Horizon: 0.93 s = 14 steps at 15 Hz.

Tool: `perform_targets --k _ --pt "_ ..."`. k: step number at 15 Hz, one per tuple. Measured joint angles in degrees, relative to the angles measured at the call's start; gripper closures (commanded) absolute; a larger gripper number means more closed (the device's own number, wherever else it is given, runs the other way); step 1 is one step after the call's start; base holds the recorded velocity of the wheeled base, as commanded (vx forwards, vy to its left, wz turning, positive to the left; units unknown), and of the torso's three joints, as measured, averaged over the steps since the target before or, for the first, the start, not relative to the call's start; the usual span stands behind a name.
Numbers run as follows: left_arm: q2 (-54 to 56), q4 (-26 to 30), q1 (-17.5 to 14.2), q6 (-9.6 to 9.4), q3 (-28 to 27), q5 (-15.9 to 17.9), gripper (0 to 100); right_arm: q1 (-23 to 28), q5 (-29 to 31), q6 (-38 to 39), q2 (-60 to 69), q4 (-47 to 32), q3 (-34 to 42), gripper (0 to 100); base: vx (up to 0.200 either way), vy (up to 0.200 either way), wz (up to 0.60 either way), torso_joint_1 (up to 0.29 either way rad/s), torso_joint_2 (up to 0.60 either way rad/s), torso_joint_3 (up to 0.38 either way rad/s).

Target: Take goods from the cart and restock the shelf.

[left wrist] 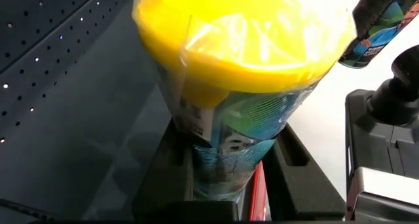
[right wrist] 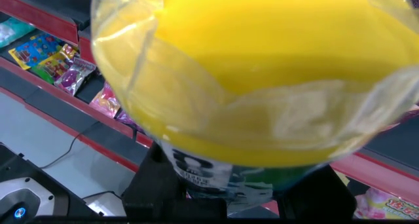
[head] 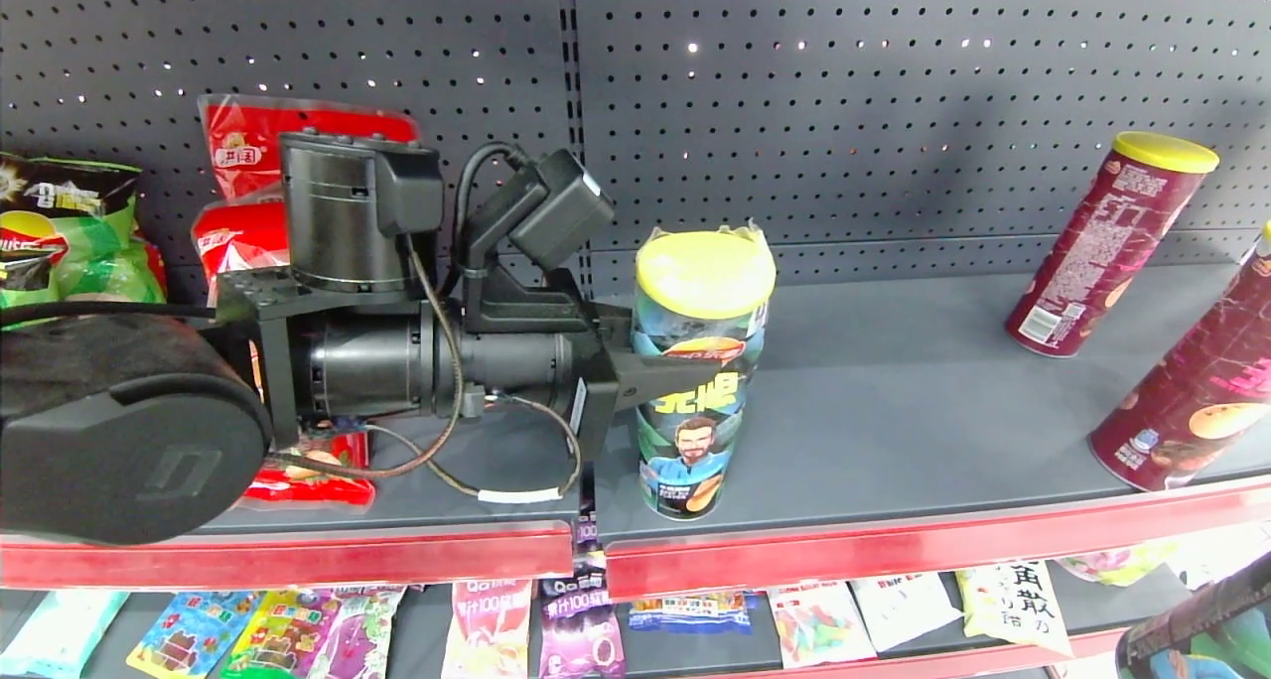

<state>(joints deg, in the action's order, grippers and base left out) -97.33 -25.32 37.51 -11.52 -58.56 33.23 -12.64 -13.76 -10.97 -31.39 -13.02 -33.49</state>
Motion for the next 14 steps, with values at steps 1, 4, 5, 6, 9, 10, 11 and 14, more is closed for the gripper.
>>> perform_targets --k 1,4,5,6,9,10,11,14 --pt "0.0 0.0 0.0 -0.05 0.0 0.0 100 0.0 0.0 0.0 0.0 0.0 0.0 100 0.000 0.000 0.00 0.000 0.00 0.000" --pt "0.0 0.1 0.0 -0.07 0.1 -0.3 0 0.0 0.0 0.0 0.0 0.0 0.0 100 0.000 0.000 0.00 0.000 0.00 0.000" --pt "0.0 0.1 0.0 -0.07 0.1 -0.4 0 0.0 0.0 0.0 -0.1 0.0 0.0 100 0.000 0.000 0.00 0.000 0.00 0.000" --pt "0.0 0.1 0.0 -0.07 0.1 -0.5 0 0.0 -0.1 0.0 -0.2 0.1 -0.1 100 0.000 0.000 0.00 0.000 0.00 0.000" --pt "0.9 0.1 0.0 -0.07 1.3 -0.7 0 -0.2 -0.2 -0.1 -1.4 0.3 -1.0 100 0.000 0.000 0.00 0.000 0.00 0.000" --pt "1.5 0.0 -0.1 -0.07 2.4 -1.2 0 -0.2 -0.4 -0.2 -2.4 0.3 -1.8 100 0.000 0.000 0.00 0.000 0.00 0.000" --pt "2.5 0.1 -0.1 0.00 4.0 -1.8 0 -0.3 -0.4 -0.2 -3.8 0.4 -2.8 100 0.000 0.000 0.00 0.000 0.00 0.000" --pt "7.4 0.1 -0.9 0.49 10.6 -4.3 0 -2.2 -0.5 -0.4 -11.1 2.4 -6.8 100 0.000 0.000 0.00 0.000 0.00 0.000"
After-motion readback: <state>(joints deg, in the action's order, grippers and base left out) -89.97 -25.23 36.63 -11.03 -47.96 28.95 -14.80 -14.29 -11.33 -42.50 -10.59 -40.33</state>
